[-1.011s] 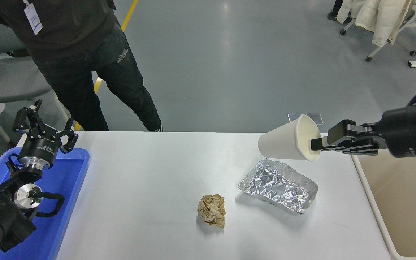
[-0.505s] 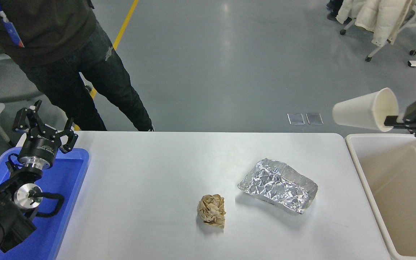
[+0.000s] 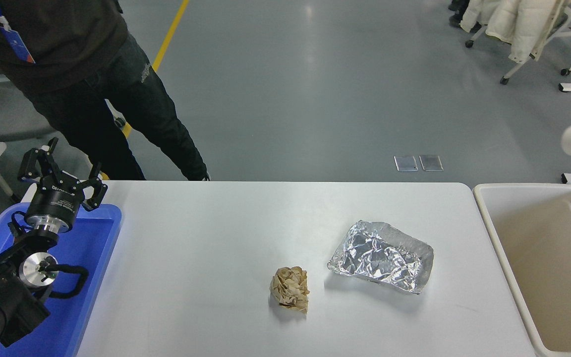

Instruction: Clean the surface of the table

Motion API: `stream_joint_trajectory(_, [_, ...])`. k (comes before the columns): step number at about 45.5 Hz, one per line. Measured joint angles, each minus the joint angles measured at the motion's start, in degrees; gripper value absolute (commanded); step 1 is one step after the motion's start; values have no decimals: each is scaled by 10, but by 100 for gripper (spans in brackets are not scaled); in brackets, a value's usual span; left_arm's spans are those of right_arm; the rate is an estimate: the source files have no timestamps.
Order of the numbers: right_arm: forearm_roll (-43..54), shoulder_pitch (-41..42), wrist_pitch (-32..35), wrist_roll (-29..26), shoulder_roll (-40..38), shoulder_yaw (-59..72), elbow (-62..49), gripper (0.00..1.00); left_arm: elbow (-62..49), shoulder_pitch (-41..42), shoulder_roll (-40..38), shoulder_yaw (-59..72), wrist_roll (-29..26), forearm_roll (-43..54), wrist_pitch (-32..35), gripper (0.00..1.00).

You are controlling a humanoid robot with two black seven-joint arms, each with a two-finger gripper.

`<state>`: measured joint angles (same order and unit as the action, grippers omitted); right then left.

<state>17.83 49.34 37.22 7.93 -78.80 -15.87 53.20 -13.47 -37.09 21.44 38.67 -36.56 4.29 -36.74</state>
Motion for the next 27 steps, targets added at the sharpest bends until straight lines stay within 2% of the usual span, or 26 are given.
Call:
stream_joint_trajectory(7, [-15, -29, 0, 14, 38, 3, -79, 0, 0, 0, 0, 0, 0, 0, 0, 100])
stream_joint_trajectory(27, [-27, -93, -1, 33, 222, 1, -350, 0, 0, 0, 0, 0, 0, 0, 0, 100])
